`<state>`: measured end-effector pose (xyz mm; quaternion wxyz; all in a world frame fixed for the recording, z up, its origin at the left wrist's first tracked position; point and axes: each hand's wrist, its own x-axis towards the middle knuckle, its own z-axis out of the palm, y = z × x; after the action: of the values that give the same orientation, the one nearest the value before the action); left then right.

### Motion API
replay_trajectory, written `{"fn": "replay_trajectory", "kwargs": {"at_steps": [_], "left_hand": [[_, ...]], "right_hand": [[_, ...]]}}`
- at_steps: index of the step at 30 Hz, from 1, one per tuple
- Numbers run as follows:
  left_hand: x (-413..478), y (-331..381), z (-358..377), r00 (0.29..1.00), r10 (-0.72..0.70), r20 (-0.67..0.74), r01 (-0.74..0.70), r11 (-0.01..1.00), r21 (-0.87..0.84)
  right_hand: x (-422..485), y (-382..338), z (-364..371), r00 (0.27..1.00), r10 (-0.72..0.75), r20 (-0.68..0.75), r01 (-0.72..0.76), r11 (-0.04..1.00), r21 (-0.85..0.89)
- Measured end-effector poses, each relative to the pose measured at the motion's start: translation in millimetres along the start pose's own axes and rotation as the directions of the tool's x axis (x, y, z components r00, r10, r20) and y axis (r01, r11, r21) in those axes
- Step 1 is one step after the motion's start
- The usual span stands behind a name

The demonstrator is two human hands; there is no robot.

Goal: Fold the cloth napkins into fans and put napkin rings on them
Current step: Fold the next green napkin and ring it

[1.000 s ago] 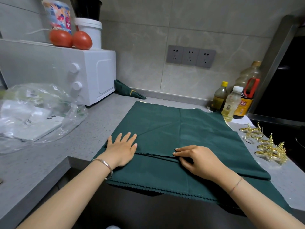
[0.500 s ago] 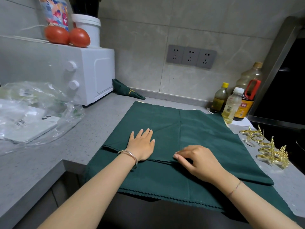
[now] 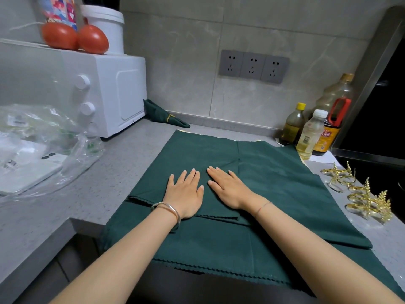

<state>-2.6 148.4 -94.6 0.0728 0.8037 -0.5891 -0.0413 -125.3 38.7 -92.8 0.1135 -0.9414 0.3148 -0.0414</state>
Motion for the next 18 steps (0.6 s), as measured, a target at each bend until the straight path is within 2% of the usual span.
{"fn": "replay_trajectory", "kwargs": {"at_steps": [11,15,18], "left_hand": [[1.3,1.9,-4.1,0.998,-0.023,0.065,0.021,0.999,0.026],[3.8,4.9,-9.1,0.993,-0.039,0.108,0.037,0.999,0.021],[9.5,15.4,-9.0,0.997,-0.014,0.078,0.012,1.000,0.026]], "right_hand": [[13.6,56.4,-17.8,0.986,0.164,-0.018,-0.164,0.986,0.016],[10.1,77.8,-33.9,0.947,0.253,-0.196,-0.212,0.955,0.207],[3.4,102.4,-51.7,0.923,0.341,-0.180,-0.315,0.935,0.160]]}}
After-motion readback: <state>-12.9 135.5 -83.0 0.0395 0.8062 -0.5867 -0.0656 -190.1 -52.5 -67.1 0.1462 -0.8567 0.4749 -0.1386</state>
